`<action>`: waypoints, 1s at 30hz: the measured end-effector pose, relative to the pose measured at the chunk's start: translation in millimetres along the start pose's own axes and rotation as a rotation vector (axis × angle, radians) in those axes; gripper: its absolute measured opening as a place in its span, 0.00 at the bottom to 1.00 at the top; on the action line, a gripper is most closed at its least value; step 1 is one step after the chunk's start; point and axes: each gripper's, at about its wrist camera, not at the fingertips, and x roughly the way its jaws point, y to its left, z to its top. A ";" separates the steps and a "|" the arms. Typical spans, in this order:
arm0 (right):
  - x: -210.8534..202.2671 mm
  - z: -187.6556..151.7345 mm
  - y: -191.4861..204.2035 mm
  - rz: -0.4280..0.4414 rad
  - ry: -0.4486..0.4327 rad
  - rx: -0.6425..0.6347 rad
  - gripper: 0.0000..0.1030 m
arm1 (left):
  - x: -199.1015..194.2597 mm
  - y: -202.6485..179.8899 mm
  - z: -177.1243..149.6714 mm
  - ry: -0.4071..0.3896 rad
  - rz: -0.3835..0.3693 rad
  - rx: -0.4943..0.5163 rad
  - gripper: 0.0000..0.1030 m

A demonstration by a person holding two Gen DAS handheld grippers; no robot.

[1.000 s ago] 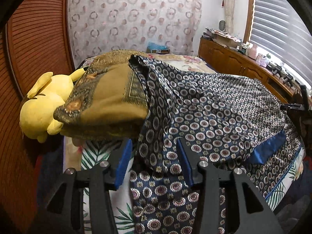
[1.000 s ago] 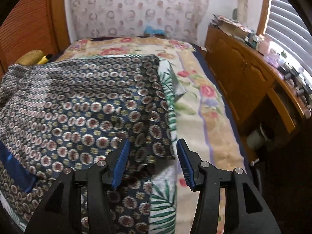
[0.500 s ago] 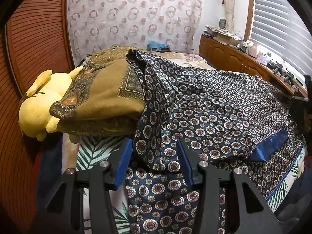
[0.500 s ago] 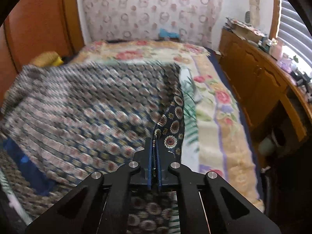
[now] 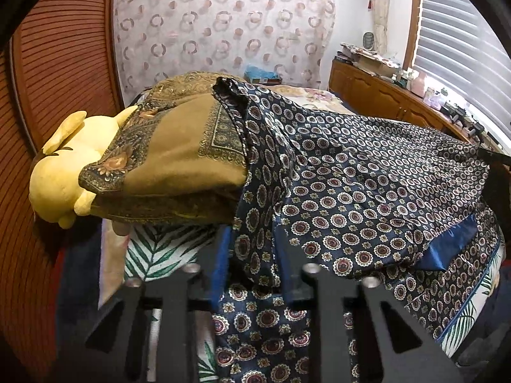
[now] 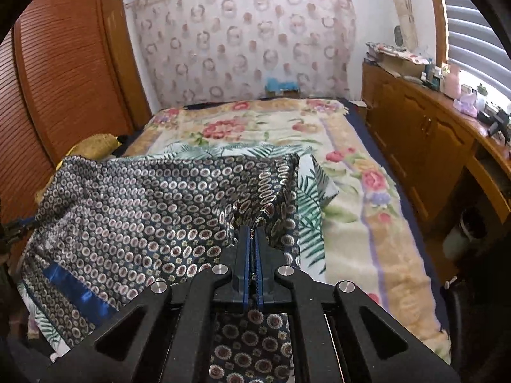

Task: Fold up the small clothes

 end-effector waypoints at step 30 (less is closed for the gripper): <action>-29.0 -58.3 -19.4 -0.026 0.079 0.016 0.00 | -65.4 14.9 -47.0 -0.027 0.000 -0.055 0.00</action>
